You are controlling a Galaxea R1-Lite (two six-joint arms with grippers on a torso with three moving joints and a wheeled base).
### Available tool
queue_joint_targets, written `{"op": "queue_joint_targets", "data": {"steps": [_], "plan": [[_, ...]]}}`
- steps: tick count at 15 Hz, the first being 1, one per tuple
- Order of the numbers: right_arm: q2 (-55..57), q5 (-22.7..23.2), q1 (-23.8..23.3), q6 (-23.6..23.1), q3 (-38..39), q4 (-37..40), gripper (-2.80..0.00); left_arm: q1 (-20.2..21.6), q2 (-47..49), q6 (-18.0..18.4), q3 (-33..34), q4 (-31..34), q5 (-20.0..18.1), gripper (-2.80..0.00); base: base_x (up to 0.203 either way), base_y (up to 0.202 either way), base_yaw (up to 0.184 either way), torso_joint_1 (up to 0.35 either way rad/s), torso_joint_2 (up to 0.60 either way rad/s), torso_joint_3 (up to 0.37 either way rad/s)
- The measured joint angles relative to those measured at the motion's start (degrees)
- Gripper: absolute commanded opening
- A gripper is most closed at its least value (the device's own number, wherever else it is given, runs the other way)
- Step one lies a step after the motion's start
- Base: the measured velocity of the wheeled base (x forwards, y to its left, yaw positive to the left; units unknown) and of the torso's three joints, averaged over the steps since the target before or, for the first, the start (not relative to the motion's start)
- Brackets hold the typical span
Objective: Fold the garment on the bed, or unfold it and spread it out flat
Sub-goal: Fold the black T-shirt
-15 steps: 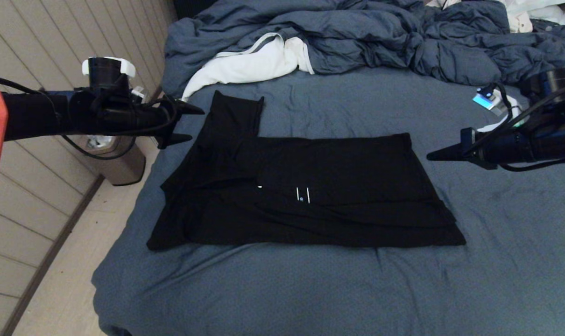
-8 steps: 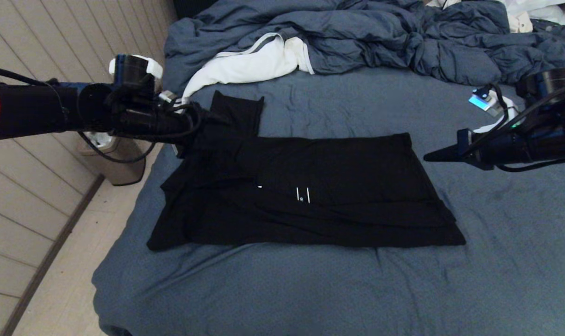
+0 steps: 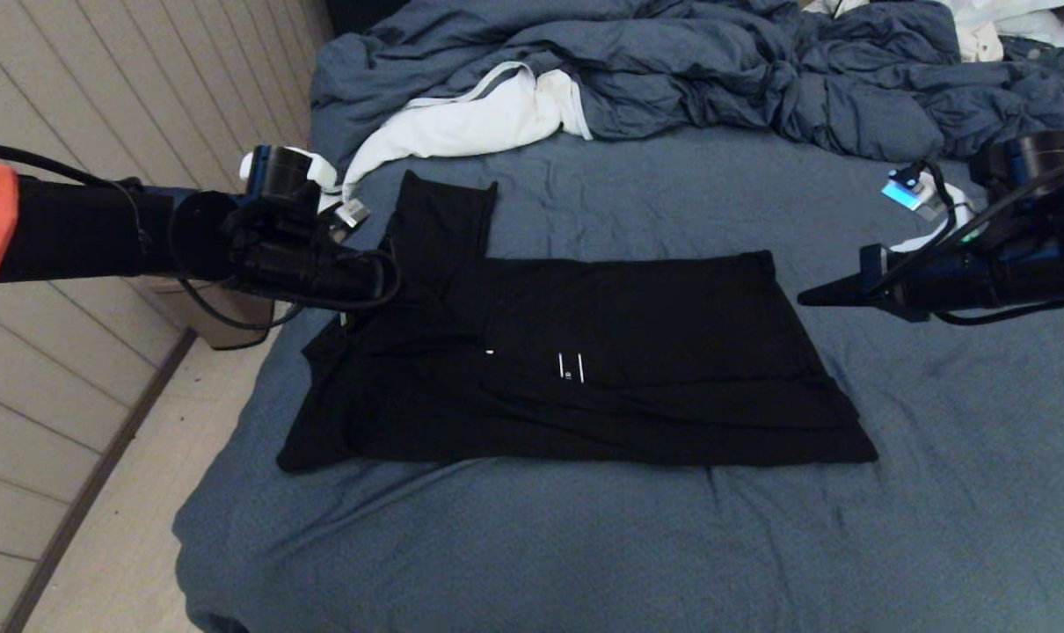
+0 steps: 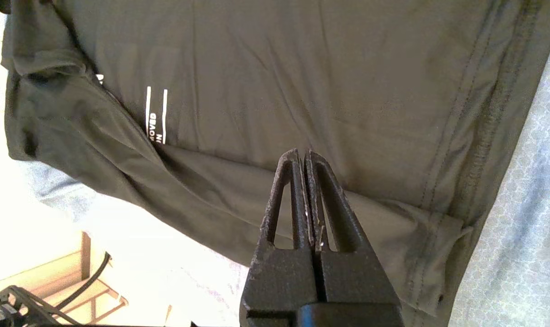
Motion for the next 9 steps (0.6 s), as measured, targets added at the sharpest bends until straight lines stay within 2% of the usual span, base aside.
{"op": "queue_joint_targets", "data": {"steps": [5, 7, 9], "plan": [[0.1, 0.1, 0.2, 0.0, 0.2, 0.0, -2.80, -1.7, 0.2, 3.3, 2.8, -0.9, 0.4, -2.80, 0.000, 0.000, 0.000, 0.000, 0.00, 0.000], [0.1, 0.1, 0.4, -0.1, 0.3, 0.0, -2.80, -1.8, 1.6, 5.8, 2.9, -1.0, 0.6, -2.80, 0.000, 0.000, 0.000, 0.000, 0.00, 0.000], [0.2, 0.1, 0.4, -0.1, 0.4, 0.0, -2.80, -1.5, 3.2, 6.6, 2.8, -1.2, 2.3, -2.80, 0.000, 0.000, 0.000, 0.000, 0.00, 0.000]]}}
